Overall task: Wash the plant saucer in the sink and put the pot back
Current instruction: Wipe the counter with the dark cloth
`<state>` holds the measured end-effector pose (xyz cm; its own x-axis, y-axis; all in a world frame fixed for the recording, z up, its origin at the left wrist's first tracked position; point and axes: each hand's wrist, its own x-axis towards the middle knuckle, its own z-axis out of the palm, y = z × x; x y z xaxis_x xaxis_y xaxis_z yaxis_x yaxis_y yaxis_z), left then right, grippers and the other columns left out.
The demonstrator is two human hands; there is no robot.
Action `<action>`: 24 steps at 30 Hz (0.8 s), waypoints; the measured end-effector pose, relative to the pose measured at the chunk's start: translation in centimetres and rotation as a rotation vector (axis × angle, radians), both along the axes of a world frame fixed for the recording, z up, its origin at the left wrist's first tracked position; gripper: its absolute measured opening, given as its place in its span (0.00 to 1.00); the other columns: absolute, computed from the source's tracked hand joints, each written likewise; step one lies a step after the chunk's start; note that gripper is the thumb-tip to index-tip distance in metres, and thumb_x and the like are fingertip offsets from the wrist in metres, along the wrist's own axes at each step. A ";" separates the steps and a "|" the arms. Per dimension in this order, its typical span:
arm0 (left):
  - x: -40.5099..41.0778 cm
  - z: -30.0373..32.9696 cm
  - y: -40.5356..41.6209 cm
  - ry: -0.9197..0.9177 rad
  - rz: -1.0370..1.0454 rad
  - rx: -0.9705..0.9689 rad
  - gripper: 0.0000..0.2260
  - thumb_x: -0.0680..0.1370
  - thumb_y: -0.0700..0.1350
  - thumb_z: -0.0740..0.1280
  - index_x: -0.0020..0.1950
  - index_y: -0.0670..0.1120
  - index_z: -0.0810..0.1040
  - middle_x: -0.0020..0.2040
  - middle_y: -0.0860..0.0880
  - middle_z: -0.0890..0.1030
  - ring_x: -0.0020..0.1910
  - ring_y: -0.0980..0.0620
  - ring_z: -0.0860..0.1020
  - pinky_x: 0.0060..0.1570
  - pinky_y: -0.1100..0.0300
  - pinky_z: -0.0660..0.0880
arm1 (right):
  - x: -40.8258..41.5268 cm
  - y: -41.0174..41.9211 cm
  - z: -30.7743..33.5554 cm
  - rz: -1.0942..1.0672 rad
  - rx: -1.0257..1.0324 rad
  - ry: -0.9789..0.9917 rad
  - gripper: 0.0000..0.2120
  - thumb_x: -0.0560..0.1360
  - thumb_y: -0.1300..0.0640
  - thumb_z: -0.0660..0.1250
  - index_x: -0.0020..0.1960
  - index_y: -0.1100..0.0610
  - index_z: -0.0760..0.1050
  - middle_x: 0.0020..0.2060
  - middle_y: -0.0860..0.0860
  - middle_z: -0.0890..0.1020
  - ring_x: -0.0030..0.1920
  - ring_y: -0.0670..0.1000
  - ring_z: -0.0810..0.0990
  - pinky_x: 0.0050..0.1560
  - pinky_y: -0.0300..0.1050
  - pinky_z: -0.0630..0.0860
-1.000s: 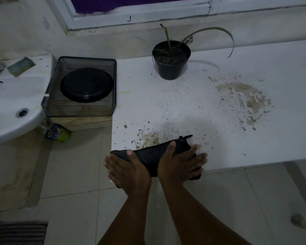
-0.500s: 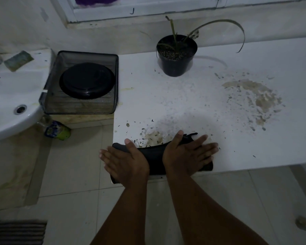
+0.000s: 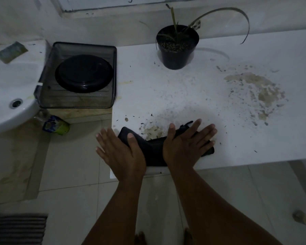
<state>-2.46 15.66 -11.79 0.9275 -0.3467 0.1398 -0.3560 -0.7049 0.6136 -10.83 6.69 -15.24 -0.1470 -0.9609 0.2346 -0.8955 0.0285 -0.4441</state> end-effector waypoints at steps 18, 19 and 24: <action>-0.2 -2.2 -4.4 0.158 0.333 0.176 0.38 0.80 0.60 0.43 0.82 0.34 0.50 0.83 0.36 0.49 0.83 0.41 0.46 0.80 0.46 0.41 | 2.4 1.0 0.0 -0.238 0.222 -0.127 0.45 0.81 0.32 0.47 0.82 0.67 0.47 0.81 0.65 0.47 0.82 0.62 0.43 0.81 0.59 0.42; 0.0 -2.4 -4.4 0.147 0.323 0.189 0.37 0.81 0.59 0.44 0.82 0.34 0.50 0.83 0.36 0.49 0.83 0.41 0.46 0.80 0.46 0.42 | 2.4 1.0 0.1 -0.229 0.225 -0.120 0.45 0.81 0.32 0.47 0.82 0.67 0.47 0.81 0.65 0.47 0.82 0.61 0.43 0.81 0.58 0.41; 0.5 -2.9 -4.1 0.079 0.246 0.249 0.36 0.83 0.58 0.46 0.82 0.35 0.50 0.83 0.36 0.49 0.83 0.41 0.46 0.80 0.46 0.42 | 2.0 0.9 0.2 -0.151 0.216 -0.081 0.46 0.80 0.30 0.43 0.82 0.66 0.46 0.82 0.63 0.46 0.82 0.60 0.42 0.81 0.57 0.40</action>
<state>-1.99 11.52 -14.70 0.9921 -0.1256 0.0034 -0.1148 -0.8950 0.4310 -8.83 7.62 -15.04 -0.3025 -0.9531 0.0082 -0.8356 0.2610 -0.4834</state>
